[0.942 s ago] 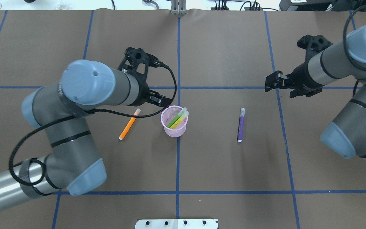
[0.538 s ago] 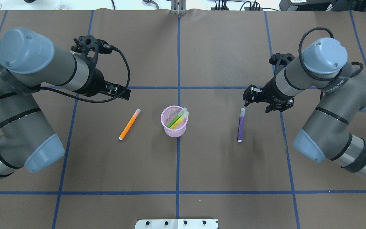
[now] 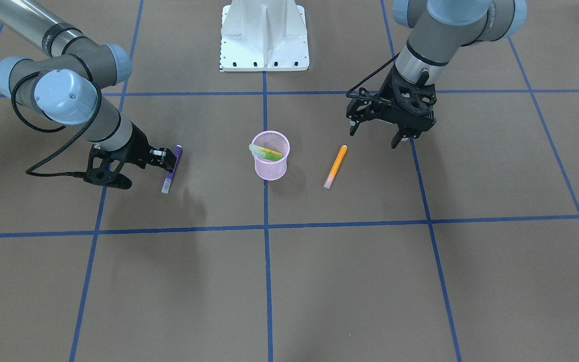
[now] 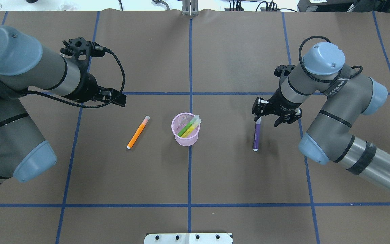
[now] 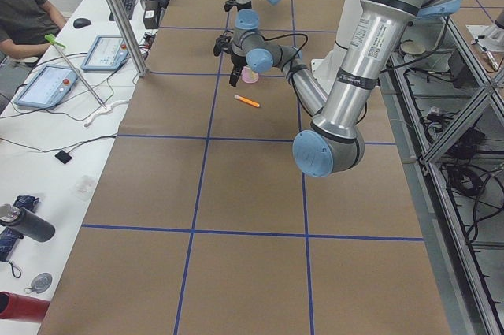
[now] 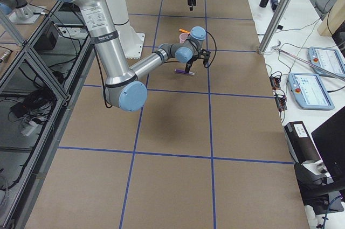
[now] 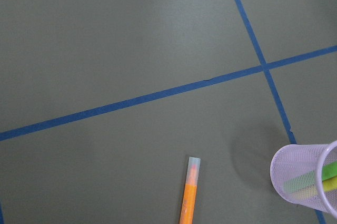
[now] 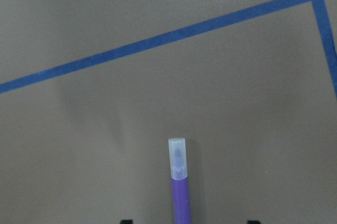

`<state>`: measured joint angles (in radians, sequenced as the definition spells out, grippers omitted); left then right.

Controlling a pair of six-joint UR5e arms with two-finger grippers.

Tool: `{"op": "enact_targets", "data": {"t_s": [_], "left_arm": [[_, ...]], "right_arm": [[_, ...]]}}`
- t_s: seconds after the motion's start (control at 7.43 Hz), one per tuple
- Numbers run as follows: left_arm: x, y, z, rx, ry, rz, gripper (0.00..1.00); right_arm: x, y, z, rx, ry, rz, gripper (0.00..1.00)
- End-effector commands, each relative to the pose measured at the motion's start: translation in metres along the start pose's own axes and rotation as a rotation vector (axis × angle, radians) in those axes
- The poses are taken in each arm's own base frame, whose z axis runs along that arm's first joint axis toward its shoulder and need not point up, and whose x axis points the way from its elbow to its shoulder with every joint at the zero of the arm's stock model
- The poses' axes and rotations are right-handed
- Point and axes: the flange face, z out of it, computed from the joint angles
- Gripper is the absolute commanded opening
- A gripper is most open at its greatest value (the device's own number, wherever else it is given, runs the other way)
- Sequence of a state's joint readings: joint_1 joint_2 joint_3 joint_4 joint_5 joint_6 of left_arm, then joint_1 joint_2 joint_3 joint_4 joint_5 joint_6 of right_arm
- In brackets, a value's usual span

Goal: Collect pens into pen holder
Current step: 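Withdraw the left gripper from the cup while the right gripper descends to the purple marker, then close the right gripper on the purple marker and lift it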

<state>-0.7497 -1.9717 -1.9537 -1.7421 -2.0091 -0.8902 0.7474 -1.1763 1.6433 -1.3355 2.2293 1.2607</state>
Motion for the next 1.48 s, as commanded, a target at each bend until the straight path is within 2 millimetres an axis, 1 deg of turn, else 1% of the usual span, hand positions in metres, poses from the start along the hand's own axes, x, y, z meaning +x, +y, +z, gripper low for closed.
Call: {"op": "enact_targets", "data": {"t_s": [0.0, 0.13, 0.27, 0.4, 0.81, 1.08, 1.21, 1.35], "left_arm": [[-0.002, 0.002, -0.005, 0.007, -0.001, -0.013, 0.98], [-0.002, 0.003, -0.006, 0.009, 0.001, -0.011, 0.98], [-0.003, 0.005, -0.008, 0.010, 0.003, -0.011, 0.98], [-0.008, 0.013, -0.012, 0.007, 0.002, -0.011, 0.98], [-0.008, 0.014, -0.015, 0.010, 0.004, -0.010, 0.98], [-0.008, 0.014, -0.016, 0.011, 0.005, -0.010, 0.98], [-0.009, 0.014, -0.015, 0.010, 0.004, -0.010, 0.98], [-0.009, 0.014, -0.015, 0.010, 0.004, -0.010, 0.98]], "right_arm": [[0.006, -0.009, 0.014, -0.011, 0.024, -0.015, 0.70], [0.000, -0.010, 0.013, -0.013, 0.020, -0.007, 0.68], [-0.008, -0.013, 0.019, -0.017, 0.024, -0.007, 0.68], [-0.019, -0.016, 0.024, -0.018, 0.027, -0.010, 0.68], [-0.027, -0.001, 0.040, -0.041, 0.035, -0.035, 0.65], [-0.025, 0.005, 0.048, -0.048, 0.043, -0.040, 0.60], [-0.025, 0.005, 0.048, -0.048, 0.044, -0.038, 0.57], [-0.024, 0.005, 0.048, -0.049, 0.046, -0.036, 0.47]]}}
